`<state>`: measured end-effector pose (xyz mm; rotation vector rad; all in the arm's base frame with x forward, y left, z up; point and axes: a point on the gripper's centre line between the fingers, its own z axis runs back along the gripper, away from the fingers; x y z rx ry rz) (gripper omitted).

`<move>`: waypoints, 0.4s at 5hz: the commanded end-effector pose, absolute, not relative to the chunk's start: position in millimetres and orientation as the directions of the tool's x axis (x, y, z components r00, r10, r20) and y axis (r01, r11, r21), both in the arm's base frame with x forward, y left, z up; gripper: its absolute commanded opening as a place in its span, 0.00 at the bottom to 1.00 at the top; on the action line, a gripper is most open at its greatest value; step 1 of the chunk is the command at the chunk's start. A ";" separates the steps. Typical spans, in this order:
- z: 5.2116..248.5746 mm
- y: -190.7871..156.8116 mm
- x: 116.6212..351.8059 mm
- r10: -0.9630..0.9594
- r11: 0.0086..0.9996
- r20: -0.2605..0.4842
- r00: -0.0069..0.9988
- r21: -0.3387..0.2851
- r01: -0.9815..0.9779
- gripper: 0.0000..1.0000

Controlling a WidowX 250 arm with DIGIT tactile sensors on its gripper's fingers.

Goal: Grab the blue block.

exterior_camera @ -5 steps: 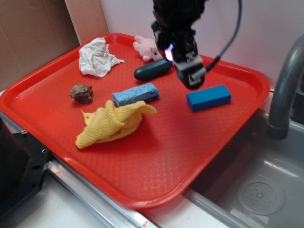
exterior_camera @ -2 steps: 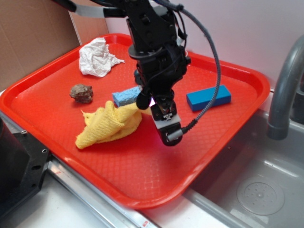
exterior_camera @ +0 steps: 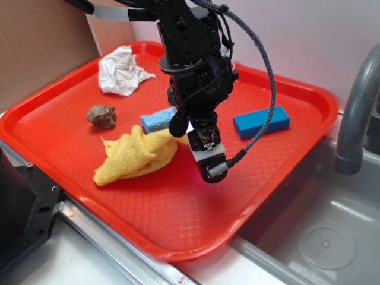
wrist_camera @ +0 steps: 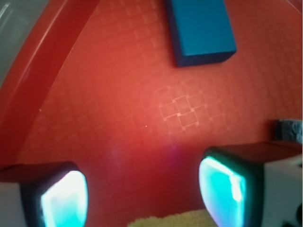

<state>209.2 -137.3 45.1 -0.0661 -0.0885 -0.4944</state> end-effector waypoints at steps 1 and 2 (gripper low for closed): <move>61.6 -135.2 220.4 -0.414 0.903 0.181 0.892 -0.041 0.427 1.00; 61.2 -124.8 259.5 -0.402 0.907 0.205 0.892 -0.043 0.418 1.00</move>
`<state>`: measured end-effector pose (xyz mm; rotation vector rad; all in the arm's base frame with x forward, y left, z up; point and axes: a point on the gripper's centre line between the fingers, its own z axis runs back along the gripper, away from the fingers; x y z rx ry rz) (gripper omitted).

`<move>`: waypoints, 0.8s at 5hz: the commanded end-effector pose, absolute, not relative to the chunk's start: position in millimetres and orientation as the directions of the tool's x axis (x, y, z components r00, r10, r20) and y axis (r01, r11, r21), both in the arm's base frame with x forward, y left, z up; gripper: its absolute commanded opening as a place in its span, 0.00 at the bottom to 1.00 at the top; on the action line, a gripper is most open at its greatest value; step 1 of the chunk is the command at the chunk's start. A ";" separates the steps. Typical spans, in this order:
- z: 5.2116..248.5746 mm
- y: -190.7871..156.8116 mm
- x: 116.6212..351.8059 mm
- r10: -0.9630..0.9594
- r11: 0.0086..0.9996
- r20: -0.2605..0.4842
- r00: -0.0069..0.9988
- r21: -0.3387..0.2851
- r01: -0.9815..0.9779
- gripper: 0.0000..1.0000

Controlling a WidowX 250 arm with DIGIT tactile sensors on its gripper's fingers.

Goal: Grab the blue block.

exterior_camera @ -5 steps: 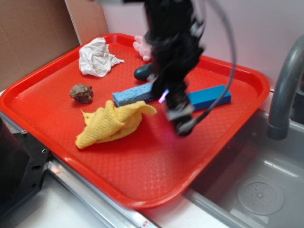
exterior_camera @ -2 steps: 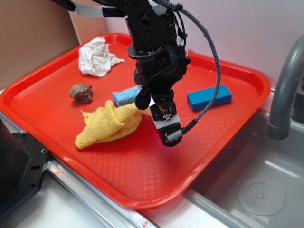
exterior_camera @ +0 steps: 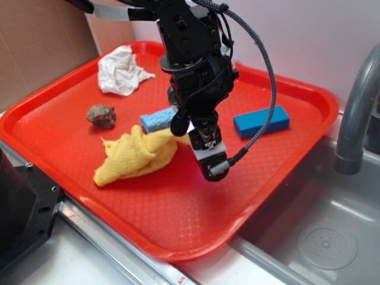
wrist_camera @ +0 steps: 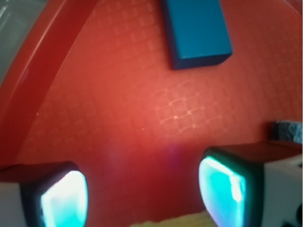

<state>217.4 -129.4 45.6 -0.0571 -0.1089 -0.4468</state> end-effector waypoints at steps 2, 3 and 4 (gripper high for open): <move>42.1 -151.6 308.8 -0.484 0.867 0.212 0.849 -0.020 0.498 1.00; 34.2 -164.2 312.6 -0.508 0.852 0.202 0.838 -0.027 0.523 1.00; 29.4 -167.2 308.2 -0.511 0.849 0.193 0.838 -0.036 0.527 1.00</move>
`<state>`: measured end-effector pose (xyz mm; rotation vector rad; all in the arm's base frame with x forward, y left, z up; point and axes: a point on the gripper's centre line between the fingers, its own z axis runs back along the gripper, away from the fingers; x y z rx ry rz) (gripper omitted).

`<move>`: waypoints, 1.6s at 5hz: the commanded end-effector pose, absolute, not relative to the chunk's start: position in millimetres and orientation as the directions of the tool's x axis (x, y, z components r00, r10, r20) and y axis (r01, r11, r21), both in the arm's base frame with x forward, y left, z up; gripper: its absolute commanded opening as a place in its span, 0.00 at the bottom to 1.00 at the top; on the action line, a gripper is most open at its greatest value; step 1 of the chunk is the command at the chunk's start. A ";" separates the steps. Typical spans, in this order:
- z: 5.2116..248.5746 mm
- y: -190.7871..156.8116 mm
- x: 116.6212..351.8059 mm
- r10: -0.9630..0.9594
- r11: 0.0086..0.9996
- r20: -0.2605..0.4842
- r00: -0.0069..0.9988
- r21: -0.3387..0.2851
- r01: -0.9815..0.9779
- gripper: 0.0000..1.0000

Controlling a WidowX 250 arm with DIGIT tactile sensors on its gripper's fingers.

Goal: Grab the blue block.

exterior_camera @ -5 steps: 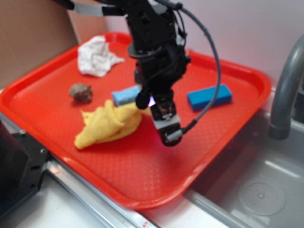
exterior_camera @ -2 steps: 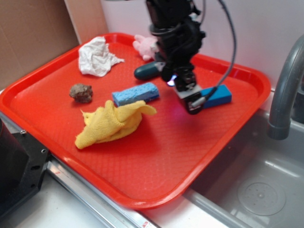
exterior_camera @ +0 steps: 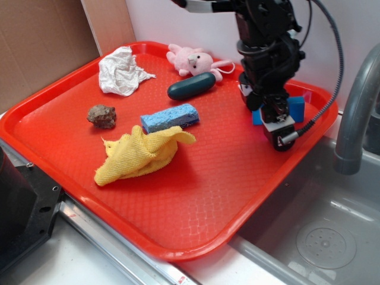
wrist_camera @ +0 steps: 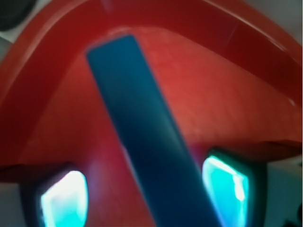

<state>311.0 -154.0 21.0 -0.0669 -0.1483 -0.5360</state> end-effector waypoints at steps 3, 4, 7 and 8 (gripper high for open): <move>46.5 -126.5 276.4 -0.382 0.912 0.212 0.900 -0.075 0.404 0.00; 92.6 -108.8 227.0 -0.206 0.973 0.242 0.948 -0.054 0.225 0.00; 140.0 -31.7 164.2 0.395 0.919 0.165 0.904 -0.051 -0.392 0.00; 128.9 -8.5 156.0 0.440 0.898 0.106 0.892 -0.031 -0.439 0.00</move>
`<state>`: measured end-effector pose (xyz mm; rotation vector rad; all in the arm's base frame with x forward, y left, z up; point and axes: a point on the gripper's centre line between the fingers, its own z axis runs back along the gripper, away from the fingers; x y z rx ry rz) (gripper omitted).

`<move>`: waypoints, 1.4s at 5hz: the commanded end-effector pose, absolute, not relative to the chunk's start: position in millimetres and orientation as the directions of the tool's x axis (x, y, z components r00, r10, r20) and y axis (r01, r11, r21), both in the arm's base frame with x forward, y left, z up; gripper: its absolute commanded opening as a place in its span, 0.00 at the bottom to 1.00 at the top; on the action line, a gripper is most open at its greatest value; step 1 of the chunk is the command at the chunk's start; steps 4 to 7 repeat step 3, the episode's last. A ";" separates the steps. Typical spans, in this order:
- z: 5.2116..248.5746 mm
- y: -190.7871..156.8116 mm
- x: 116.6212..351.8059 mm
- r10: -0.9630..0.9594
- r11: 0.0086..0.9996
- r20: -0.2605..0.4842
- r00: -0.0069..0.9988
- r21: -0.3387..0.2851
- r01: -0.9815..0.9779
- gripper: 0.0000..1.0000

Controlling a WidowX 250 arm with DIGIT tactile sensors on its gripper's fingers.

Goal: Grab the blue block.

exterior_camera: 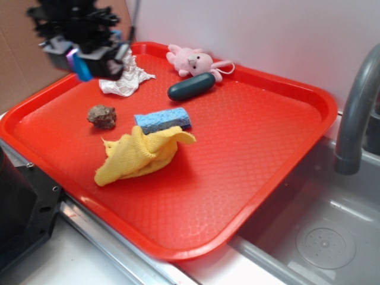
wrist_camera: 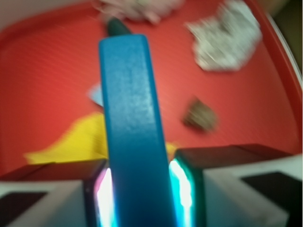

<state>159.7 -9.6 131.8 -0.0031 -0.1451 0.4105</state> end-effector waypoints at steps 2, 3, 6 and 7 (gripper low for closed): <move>114.0 -16.0 151.0 0.417 0.909 0.084 0.905 -0.047 -0.415 0.00; 108.0 -13.8 155.3 0.436 0.900 0.087 0.896 -0.045 -0.434 0.00; 108.0 -13.8 155.3 0.436 0.900 0.087 0.896 -0.045 -0.434 0.00; 108.0 -13.8 155.3 0.436 0.900 0.087 0.896 -0.045 -0.434 0.00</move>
